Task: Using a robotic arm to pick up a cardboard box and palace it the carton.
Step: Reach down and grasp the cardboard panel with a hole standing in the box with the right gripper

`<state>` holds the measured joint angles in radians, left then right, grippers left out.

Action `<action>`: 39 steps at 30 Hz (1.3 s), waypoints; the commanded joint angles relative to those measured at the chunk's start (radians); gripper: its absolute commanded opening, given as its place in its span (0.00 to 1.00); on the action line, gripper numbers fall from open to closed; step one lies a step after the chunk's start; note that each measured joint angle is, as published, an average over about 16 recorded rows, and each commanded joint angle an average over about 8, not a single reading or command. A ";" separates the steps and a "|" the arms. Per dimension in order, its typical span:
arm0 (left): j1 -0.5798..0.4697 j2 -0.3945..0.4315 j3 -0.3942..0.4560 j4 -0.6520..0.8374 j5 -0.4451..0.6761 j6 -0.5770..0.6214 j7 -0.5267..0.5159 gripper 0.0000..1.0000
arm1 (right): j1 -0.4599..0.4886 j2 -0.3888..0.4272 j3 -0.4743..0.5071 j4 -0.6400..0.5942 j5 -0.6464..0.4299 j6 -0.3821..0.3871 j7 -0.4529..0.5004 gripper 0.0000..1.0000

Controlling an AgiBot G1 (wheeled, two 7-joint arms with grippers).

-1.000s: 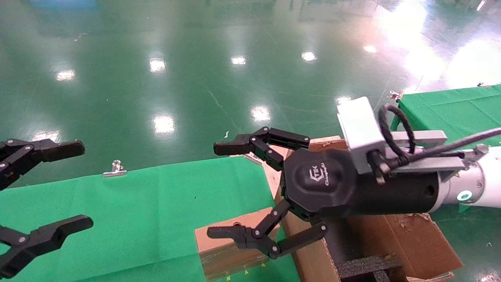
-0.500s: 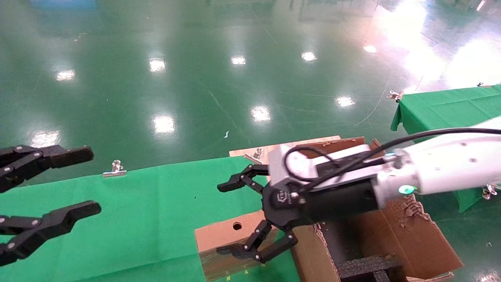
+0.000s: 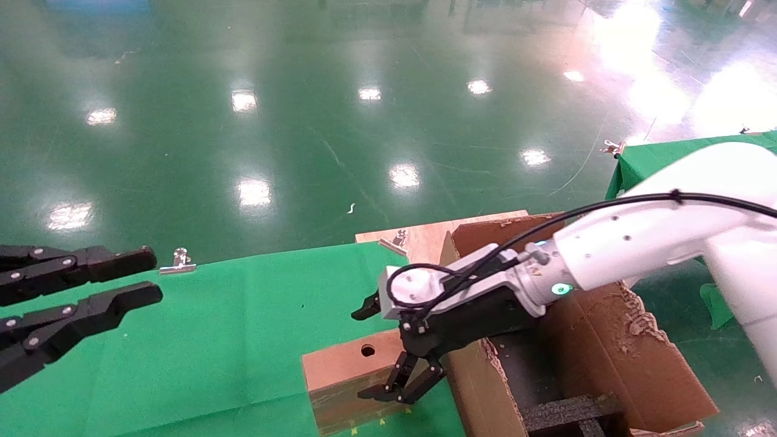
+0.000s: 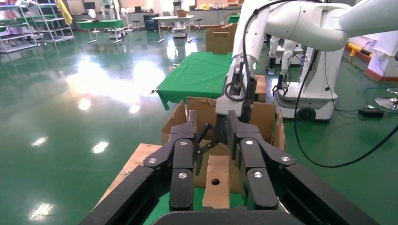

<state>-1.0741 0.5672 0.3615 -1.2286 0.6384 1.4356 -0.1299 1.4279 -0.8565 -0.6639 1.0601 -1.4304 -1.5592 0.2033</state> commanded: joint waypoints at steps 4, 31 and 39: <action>0.000 0.000 0.000 0.000 0.000 0.000 0.000 0.00 | 0.052 -0.055 -0.061 -0.044 -0.078 -0.008 -0.028 1.00; 0.000 0.000 0.000 0.000 0.000 0.000 0.000 1.00 | 0.182 -0.176 -0.226 -0.139 -0.185 -0.013 -0.112 0.00; 0.000 0.000 0.000 0.000 0.000 0.000 0.000 1.00 | 0.177 -0.172 -0.219 -0.135 -0.183 -0.013 -0.110 0.00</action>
<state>-1.0738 0.5670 0.3614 -1.2284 0.6381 1.4353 -0.1299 1.6048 -1.0287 -0.8836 0.9250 -1.6133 -1.5724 0.0929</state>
